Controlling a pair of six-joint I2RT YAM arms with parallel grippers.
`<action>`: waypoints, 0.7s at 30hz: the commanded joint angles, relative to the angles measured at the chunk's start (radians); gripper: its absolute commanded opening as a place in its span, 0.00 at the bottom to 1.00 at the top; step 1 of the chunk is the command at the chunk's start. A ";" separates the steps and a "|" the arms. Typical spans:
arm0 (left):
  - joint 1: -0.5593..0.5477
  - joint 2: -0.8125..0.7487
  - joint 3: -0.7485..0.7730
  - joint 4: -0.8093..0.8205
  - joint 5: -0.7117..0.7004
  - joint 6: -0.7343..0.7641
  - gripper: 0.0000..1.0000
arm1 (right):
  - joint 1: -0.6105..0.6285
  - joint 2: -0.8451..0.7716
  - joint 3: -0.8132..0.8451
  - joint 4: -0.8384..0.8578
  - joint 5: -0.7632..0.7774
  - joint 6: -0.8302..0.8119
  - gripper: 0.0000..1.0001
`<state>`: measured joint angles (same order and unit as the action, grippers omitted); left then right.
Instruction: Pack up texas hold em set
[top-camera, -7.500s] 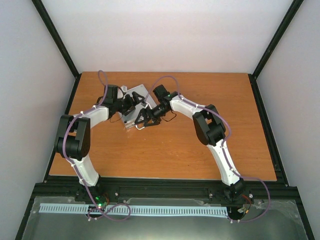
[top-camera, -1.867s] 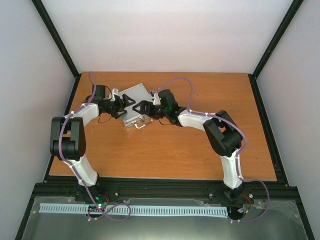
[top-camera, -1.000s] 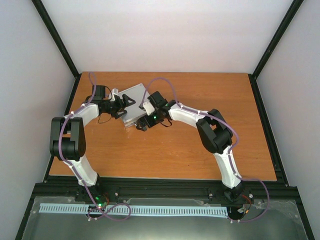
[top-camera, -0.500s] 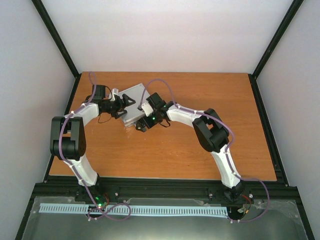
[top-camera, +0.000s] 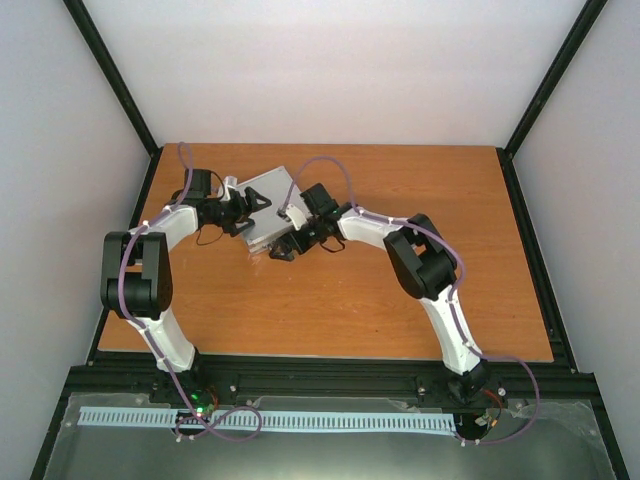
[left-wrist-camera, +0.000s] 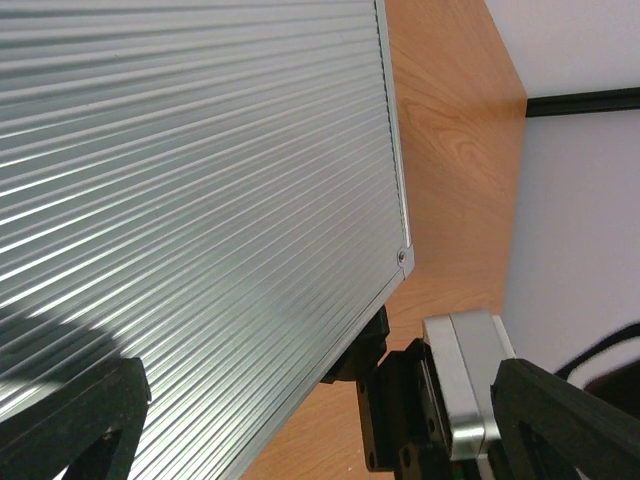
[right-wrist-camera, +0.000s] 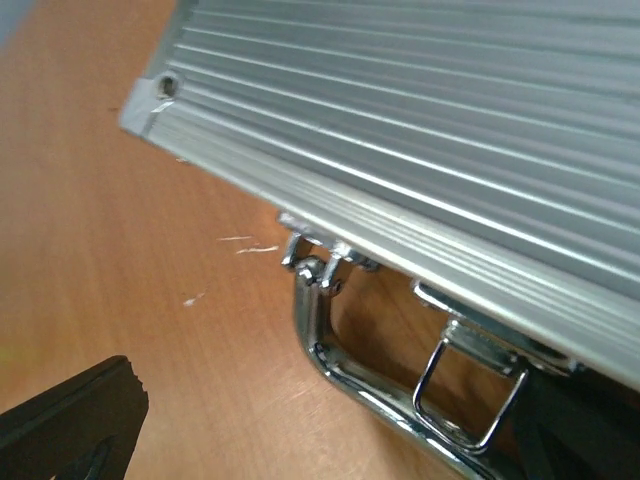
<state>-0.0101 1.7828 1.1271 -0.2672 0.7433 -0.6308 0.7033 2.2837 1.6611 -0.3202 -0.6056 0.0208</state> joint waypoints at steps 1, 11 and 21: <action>0.007 0.066 -0.046 -0.119 -0.097 0.019 0.98 | -0.076 0.061 -0.028 0.043 -0.269 -0.035 1.00; 0.007 0.069 -0.059 -0.094 -0.091 0.002 0.97 | -0.215 0.199 0.168 -0.232 -0.807 -0.165 0.99; 0.007 0.065 -0.046 -0.101 -0.093 0.000 0.97 | -0.211 0.126 0.163 -0.221 -0.598 -0.096 1.00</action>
<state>-0.0086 1.7828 1.1210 -0.2497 0.7490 -0.6315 0.4850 2.4737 1.8370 -0.5434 -1.3437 -0.0990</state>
